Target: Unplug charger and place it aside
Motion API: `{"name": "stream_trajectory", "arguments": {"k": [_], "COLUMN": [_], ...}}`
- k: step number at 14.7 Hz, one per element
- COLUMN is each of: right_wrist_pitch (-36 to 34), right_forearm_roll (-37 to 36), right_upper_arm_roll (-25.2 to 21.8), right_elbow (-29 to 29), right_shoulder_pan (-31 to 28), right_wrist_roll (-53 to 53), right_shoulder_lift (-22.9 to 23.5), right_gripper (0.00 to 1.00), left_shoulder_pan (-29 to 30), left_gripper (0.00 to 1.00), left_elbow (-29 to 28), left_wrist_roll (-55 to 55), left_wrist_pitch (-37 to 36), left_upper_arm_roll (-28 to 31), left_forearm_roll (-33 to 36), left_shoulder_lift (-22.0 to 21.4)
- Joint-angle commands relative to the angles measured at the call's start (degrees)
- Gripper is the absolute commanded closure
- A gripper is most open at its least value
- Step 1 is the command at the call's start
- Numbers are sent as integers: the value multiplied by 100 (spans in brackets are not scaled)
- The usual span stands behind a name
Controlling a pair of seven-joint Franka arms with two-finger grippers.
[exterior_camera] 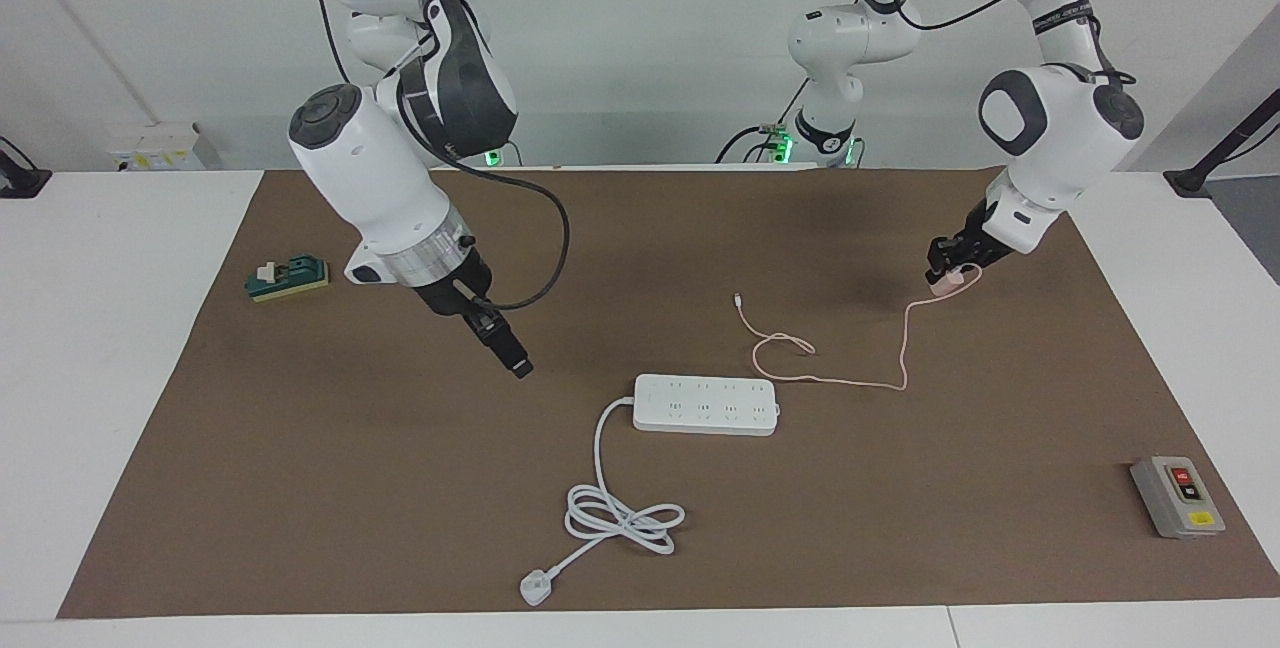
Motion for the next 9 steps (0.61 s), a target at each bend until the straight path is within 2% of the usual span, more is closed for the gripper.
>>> {"name": "stream_trajectory", "arguments": {"k": [1, 3, 6, 8, 9], "right_wrist_pitch": [145, 49, -189, -389, -565], "right_forearm_roll": [-136, -127, -144, -145, -145], "right_upper_arm_roll": [46, 46, 37, 29, 29], "right_elbow": [-505, -514, -619, -672, -776], "right_shoulder_pan": [35, -69, 17, -244, -385], "right_wrist_roll": [62, 1, 61, -26, -209], "right_shoulder_lift": [-322, -462, -709, -744, -805], "right_gripper": [0, 0, 0, 0, 0], "left_shoulder_pan": [150, 141, 298, 168, 202], "left_gripper": [100, 100, 100, 100, 100], "left_elbow": [-202, -176, -175, -27, -156], "left_wrist_roll": [183, 183, 226, 236, 279], "left_wrist_pitch": [282, 178, -191, -227, -80], "left_upper_arm_roll": [-48, -48, -48, -65, -66], "left_forearm_roll": [-286, -717, -806, -921, -921], "left_shoulder_lift": [-85, -155, -287, -16, -6]}}
